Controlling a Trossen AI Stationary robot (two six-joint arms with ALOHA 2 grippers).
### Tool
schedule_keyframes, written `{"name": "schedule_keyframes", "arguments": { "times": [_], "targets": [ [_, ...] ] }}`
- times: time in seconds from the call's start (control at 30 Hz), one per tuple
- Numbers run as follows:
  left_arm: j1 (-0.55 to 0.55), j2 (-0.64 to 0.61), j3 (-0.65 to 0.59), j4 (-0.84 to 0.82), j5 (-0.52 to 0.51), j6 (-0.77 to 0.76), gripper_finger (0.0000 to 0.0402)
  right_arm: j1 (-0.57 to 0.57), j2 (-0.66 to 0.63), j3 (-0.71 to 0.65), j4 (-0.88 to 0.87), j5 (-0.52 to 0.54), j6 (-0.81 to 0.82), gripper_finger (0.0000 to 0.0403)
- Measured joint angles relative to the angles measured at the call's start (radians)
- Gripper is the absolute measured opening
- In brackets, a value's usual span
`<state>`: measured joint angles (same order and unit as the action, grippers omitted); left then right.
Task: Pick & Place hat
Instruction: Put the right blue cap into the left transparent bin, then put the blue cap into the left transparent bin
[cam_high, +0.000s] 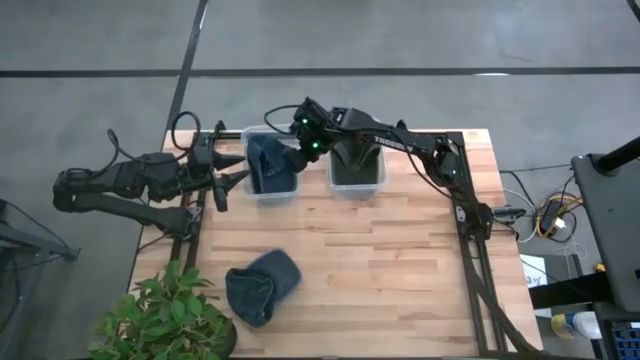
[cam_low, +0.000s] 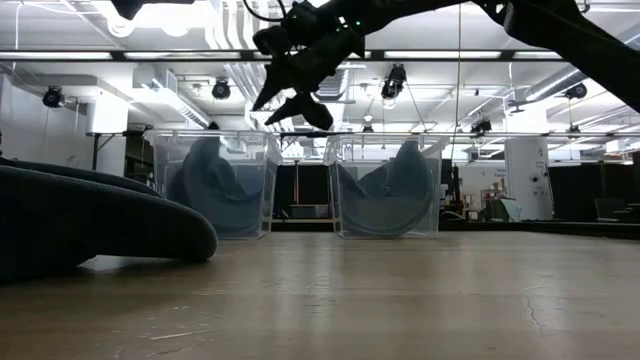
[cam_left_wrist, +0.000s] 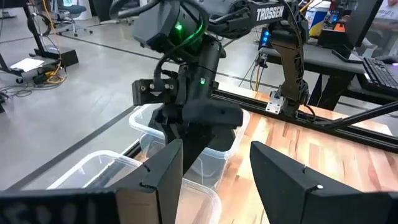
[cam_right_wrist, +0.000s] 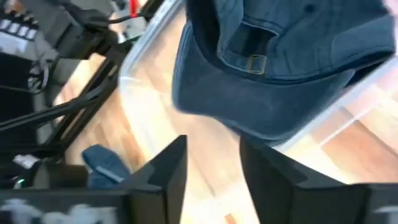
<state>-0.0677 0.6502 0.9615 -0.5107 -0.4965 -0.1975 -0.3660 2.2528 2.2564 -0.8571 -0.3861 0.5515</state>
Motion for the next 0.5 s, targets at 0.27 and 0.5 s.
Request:
{"name": "schedule_keyframes", "arguments": {
  "times": [0.27,0.5],
  "targets": [
    [0.0,0.002,0.0,-0.001,0.0,-0.015,0.0181,0.021,-0.032,0.062,-0.001,-0.089,-0.187,0.0192],
    [-0.001,0.009,0.0,-0.012,0.026,-0.035,0.0181,0.119,-0.069,0.059,-0.064,-0.16,-0.497,0.0182]
  ]
}}
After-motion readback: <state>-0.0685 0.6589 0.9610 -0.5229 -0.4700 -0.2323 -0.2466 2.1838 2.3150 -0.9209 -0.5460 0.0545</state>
